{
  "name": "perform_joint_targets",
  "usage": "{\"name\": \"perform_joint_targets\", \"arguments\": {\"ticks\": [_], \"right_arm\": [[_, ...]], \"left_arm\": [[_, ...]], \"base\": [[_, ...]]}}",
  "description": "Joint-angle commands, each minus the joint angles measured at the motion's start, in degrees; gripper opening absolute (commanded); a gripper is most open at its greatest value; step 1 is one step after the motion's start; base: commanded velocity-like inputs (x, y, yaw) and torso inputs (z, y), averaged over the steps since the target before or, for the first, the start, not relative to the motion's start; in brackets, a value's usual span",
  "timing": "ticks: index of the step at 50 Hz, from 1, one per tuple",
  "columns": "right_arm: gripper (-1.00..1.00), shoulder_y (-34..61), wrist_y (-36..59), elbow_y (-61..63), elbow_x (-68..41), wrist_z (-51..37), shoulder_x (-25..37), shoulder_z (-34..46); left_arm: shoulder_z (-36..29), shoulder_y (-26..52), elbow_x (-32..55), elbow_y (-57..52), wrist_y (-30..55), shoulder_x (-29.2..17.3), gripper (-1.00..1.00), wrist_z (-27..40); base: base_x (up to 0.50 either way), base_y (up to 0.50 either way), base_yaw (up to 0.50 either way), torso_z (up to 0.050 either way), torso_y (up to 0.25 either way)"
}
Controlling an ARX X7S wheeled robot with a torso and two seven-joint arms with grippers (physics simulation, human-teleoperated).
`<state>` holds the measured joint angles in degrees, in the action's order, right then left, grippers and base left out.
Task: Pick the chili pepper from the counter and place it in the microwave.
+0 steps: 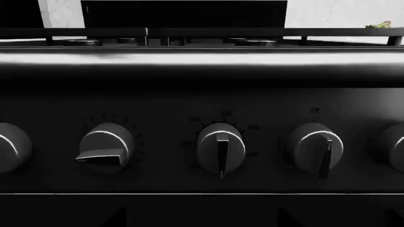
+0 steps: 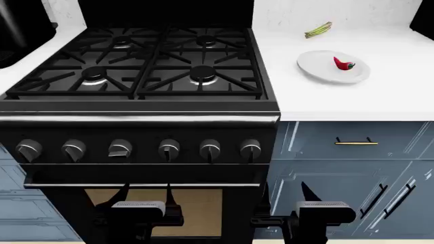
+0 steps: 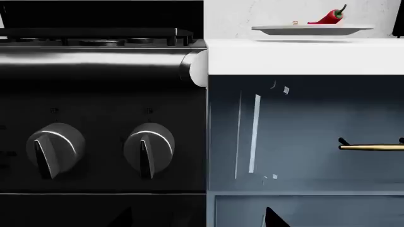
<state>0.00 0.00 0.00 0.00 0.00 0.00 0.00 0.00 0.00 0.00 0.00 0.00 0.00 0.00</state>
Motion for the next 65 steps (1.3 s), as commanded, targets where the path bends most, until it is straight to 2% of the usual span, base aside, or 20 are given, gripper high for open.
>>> {"name": "perform_joint_targets", "arguments": {"ticks": [1,10,15,20,30,38,41,44,46,51,54,58,65], "right_arm": [[1.00,-0.37,0.58,1.72,-0.67,-0.91,1.04,1.25],[1.00,-1.35,7.06,11.72,0.62,-1.77,3.59,4.15],[1.00,-0.28,17.83,23.52,-1.49,-0.62,4.98,3.82],[1.00,3.08,29.19,33.53,-2.92,-0.15,6.78,2.95],[1.00,10.58,45.68,46.35,-6.54,1.77,9.63,0.62],[1.00,22.62,65.61,56.72,-12.36,3.25,11.09,-6.38],[1.00,26.00,69.92,58.63,-13.58,3.40,11.36,-8.33],[1.00,27.86,72.09,59.48,-14.38,3.25,11.71,-10.00],[1.00,29.29,73.66,59.79,-15.31,3.06,12.21,-11.54],[1.00,35.01,79.30,59.94,-22.70,-0.84,15.22,-16.22],[1.00,38.09,81.96,59.90,-28.41,-4.76,17.51,-17.95],[1.00,40.56,83.88,59.69,-32.20,-7.76,19.51,-18.60],[1.00,44.54,87.38,58.79,-34.69,-8.34,21.23,-20.43]], "left_arm": [[-0.98,-0.36,0.71,-1.77,0.46,-1.08,1.00,0.95],[0.30,0.03,3.54,-14.95,7.54,-5.09,1.00,0.95],[0.94,1.10,6.13,-30.40,21.28,-7.94,1.00,0.27],[3.11,5.99,8.88,-43.29,34.28,-10.27,1.00,0.98],[7.16,14.77,12.89,-55.31,50.39,-12.84,1.00,2.35],[12.44,18.47,15.94,-59.88,56.41,-15.55,1.00,3.39],[15.29,19.38,23.79,-59.97,56.19,-19.02,1.00,10.18],[18.33,18.50,35.75,-59.95,53.81,-25.44,1.00,20.39],[20.61,17.25,39.44,-59.88,52.58,-27.79,1.00,23.77],[27.10,14.92,42.50,-59.48,51.63,-29.62,1.00,27.19],[30.48,14.24,43.17,-59.83,52.04,-30.98,1.00,32.94],[30.79,13.09,42.67,-59.80,51.65,-32.95,1.00,40.18],[34.56,8.52,49.13,-59.91,47.93,-41.90,1.00,60.19]], "base": [[0.00,0.00,0.00,0.000,0.000],[0.00,0.00,0.00,0.000,0.000],[0.00,0.00,0.00,0.000,0.000],[0.00,0.00,0.00,0.000,0.000],[0.00,0.00,0.00,0.000,0.000],[0.00,0.00,0.00,0.000,0.000],[0.00,0.00,0.00,0.000,0.000],[0.00,0.00,0.00,0.000,0.000],[0.00,0.00,0.00,0.000,0.000],[0.00,0.00,0.00,0.000,0.000],[0.00,0.00,0.00,0.000,0.000],[0.00,0.00,0.00,0.000,0.000],[0.00,0.00,0.00,0.000,0.000]]}}
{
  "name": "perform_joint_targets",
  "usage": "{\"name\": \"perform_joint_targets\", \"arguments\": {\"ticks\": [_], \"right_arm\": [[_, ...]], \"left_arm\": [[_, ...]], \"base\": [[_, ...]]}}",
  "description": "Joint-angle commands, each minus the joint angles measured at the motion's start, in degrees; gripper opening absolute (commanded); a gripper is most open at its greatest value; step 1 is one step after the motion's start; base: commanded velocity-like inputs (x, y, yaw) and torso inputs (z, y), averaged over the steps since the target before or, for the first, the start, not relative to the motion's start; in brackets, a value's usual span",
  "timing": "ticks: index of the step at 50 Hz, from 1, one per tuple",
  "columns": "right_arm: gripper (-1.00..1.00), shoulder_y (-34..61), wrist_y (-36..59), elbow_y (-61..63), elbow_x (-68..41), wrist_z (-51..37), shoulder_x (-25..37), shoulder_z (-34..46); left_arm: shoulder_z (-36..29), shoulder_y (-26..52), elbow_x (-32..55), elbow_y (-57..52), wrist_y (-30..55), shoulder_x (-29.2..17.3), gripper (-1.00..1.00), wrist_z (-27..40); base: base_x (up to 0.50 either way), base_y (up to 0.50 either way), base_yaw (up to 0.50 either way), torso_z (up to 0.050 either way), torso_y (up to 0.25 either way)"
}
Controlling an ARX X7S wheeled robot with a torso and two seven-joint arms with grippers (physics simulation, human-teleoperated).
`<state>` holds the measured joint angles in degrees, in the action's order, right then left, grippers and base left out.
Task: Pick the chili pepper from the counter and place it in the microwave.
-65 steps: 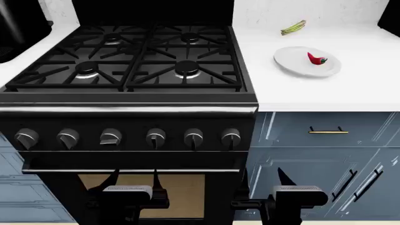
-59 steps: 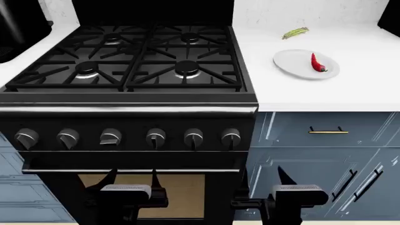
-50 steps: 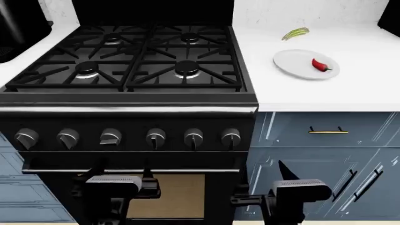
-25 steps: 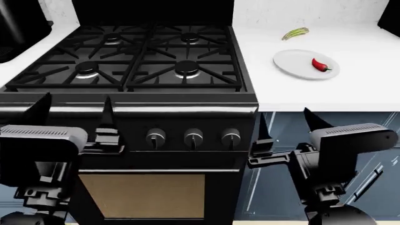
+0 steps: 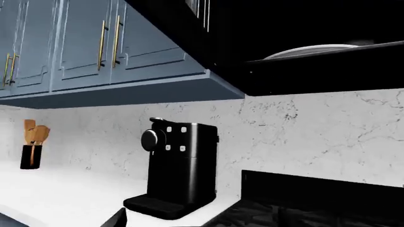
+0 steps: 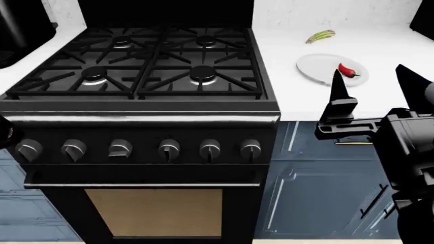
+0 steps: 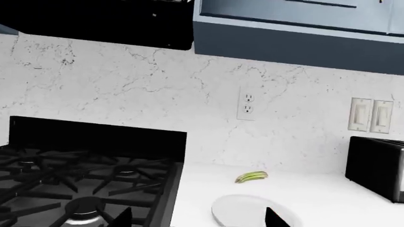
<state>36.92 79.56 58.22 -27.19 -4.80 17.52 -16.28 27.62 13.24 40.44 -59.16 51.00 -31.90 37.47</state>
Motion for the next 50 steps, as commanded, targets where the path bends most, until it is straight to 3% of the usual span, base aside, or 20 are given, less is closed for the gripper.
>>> {"name": "perform_joint_targets", "arguments": {"ticks": [1,10,14,20,27,50], "right_arm": [[1.00,8.09,8.29,0.47,-7.85,-3.59,4.02,-4.45],[1.00,10.23,10.07,-0.67,-13.45,-6.63,6.64,-7.33],[1.00,10.80,10.09,-1.58,-16.78,-8.98,7.88,-7.95],[1.00,13.47,10.22,-3.98,-23.51,-13.39,11.40,-8.45],[1.00,16.88,9.57,-7.08,-34.00,-20.29,15.03,-7.87],[1.00,16.83,4.58,-10.37,-38.04,-19.41,18.21,-6.36]], "left_arm": [[7.26,-5.61,9.58,-0.76,-3.32,-11.71,1.00,25.88],[13.67,-9.76,16.38,-0.68,0.12,-17.96,1.00,46.14],[16.91,-11.25,19.19,-0.37,2.42,-19.63,1.00,50.27],[22.25,-14.32,21.33,-0.60,0.82,-21.02,1.00,50.63],[23.42,-17.88,19.40,-0.37,-3.28,-21.24,1.00,48.76],[22.01,-25.55,15.55,-0.53,-14.61,-23.23,1.00,44.75]], "base": [[0.00,0.00,0.00,0.000,0.000],[0.00,0.00,0.00,0.000,0.000],[0.00,0.00,0.00,0.000,0.000],[0.01,0.00,0.00,0.000,0.000],[0.09,0.00,0.00,0.000,0.000],[0.27,0.00,0.00,0.000,0.000]]}}
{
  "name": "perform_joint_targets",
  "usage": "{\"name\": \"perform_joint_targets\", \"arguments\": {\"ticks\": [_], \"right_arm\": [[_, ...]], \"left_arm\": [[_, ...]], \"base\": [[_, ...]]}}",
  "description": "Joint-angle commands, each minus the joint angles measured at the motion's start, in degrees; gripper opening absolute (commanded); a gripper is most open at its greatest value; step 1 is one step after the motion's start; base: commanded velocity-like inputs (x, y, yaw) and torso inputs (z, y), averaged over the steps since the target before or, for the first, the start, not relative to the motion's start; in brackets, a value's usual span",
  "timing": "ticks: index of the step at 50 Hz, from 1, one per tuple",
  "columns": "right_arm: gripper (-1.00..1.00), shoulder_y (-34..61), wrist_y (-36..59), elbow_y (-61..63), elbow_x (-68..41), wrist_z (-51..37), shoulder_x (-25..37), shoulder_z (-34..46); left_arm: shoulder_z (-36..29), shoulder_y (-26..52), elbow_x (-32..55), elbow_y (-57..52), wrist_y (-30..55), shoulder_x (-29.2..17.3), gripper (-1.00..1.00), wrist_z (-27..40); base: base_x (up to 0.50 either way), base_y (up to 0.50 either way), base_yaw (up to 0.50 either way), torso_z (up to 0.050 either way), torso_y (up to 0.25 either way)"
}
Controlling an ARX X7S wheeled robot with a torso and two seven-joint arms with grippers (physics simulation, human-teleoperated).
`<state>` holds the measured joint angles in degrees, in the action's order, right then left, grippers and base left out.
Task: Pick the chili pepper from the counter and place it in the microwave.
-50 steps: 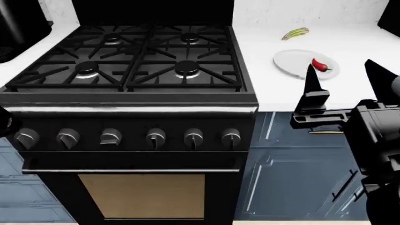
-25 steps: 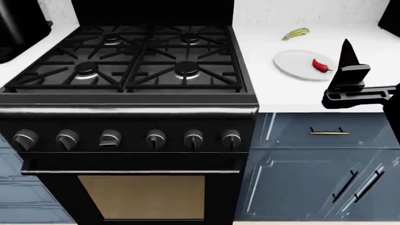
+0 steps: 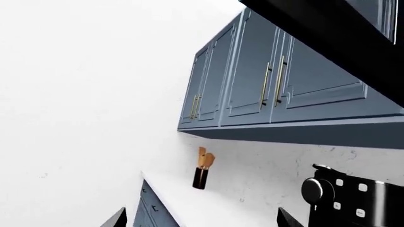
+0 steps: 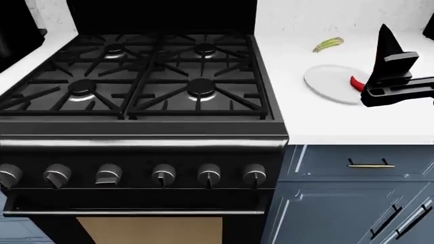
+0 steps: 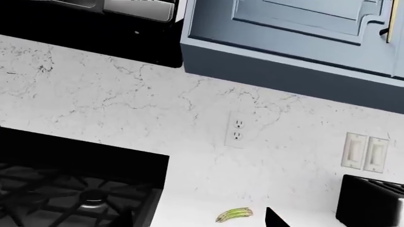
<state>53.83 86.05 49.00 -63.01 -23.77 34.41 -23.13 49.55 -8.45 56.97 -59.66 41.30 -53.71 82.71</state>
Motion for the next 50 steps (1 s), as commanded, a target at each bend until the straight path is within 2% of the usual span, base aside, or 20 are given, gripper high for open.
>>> {"name": "perform_joint_targets", "arguments": {"ticks": [1,13,29,34,50], "right_arm": [[1.00,-0.19,-2.14,-1.14,-2.15,-0.36,1.43,0.67],[1.00,-1.74,-5.28,-1.00,-0.86,0.97,2.80,2.73],[1.00,-2.63,-6.56,-1.19,-1.48,0.53,3.40,3.41],[1.00,-2.78,-6.72,-1.28,-2.26,0.17,3.54,2.85],[1.00,-4.08,-8.23,-2.23,-3.26,2.55,5.55,3.04]], "left_arm": [[0.16,-4.23,-0.97,-0.03,-5.29,-1.61,1.00,-0.41],[-1.03,-6.08,-1.39,0.40,-8.01,-3.34,1.00,0.50],[0.73,-8.81,-0.85,0.28,-9.97,-4.57,1.00,1.56],[1.19,-9.41,-0.64,0.27,-10.26,-4.85,1.00,1.98],[1.06,-10.56,-1.41,0.90,-11.74,-4.78,1.00,1.54]], "base": [[0.43,0.00,0.00,0.000,0.000],[0.44,-0.19,0.00,0.000,0.000],[0.42,-0.25,0.00,0.000,0.001],[0.01,-0.34,0.00,0.000,0.002],[0.00,0.00,0.00,0.000,0.000]]}}
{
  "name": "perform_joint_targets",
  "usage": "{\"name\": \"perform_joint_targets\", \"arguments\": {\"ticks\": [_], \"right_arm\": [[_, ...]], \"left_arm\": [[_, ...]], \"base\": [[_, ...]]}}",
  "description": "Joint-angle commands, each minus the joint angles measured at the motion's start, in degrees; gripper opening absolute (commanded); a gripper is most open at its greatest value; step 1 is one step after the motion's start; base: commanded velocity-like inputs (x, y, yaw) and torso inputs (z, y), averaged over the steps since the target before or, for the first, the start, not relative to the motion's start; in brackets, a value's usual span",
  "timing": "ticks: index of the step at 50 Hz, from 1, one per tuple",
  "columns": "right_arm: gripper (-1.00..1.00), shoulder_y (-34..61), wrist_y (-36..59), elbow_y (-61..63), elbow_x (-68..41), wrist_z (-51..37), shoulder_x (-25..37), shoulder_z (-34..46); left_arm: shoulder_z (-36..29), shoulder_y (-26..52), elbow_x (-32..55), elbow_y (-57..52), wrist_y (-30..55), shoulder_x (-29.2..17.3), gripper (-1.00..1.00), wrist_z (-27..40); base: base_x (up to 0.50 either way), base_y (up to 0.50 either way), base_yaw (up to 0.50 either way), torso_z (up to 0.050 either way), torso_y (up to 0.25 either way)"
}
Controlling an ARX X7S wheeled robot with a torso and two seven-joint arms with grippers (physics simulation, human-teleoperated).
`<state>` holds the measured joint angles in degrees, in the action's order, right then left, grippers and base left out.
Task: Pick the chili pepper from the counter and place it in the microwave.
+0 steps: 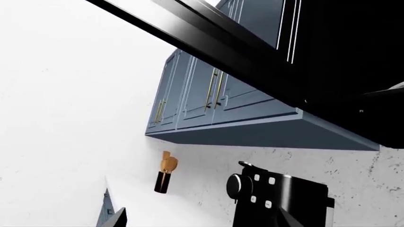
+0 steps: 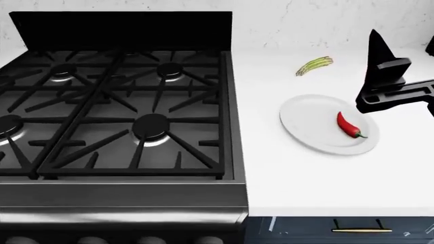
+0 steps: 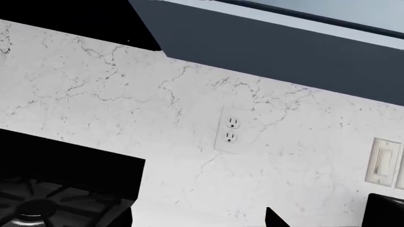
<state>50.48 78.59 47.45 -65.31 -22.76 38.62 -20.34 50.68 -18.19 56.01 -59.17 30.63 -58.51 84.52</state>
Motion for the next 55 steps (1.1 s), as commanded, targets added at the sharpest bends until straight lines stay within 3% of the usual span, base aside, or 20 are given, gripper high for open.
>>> {"name": "perform_joint_targets", "arguments": {"ticks": [1,20,38,50,53,55], "right_arm": [[1.00,-0.92,-0.90,-0.65,-1.35,2.07,1.62,0.05],[1.00,-1.17,4.52,-10.01,-15.01,2.85,5.72,-2.13],[1.00,-4.95,3.41,-14.05,-11.74,4.42,7.47,1.36],[1.00,7.13,9.27,-25.35,-17.04,-0.56,9.00,10.49],[1.00,10.20,10.03,-28.50,-18.29,-2.16,9.48,13.32],[1.00,12.13,10.29,-30.58,-19.49,-3.51,9.88,15.35]], "left_arm": [[-0.11,-0.86,-0.52,0.44,-1.14,0.07,1.00,-0.30],[1.86,-2.00,0.21,-0.04,-1.70,0.39,1.00,-0.90],[1.08,-2.98,0.07,0.40,-3.63,-0.55,1.00,-0.30],[1.86,-3.41,1.30,0.13,-3.41,-0.94,1.00,0.04],[4.14,-4.22,3.62,-0.64,-2.66,-1.94,1.00,1.27],[7.40,-8.94,5.63,-0.79,-4.96,-4.38,1.00,3.95]], "base": [[0.00,0.00,0.00,0.000,0.000],[0.00,0.00,0.00,0.000,0.000],[0.00,0.00,0.00,0.000,0.000],[0.00,0.00,0.00,0.000,0.000],[0.00,0.00,0.00,0.000,0.000],[0.00,0.00,0.00,0.000,0.000]]}}
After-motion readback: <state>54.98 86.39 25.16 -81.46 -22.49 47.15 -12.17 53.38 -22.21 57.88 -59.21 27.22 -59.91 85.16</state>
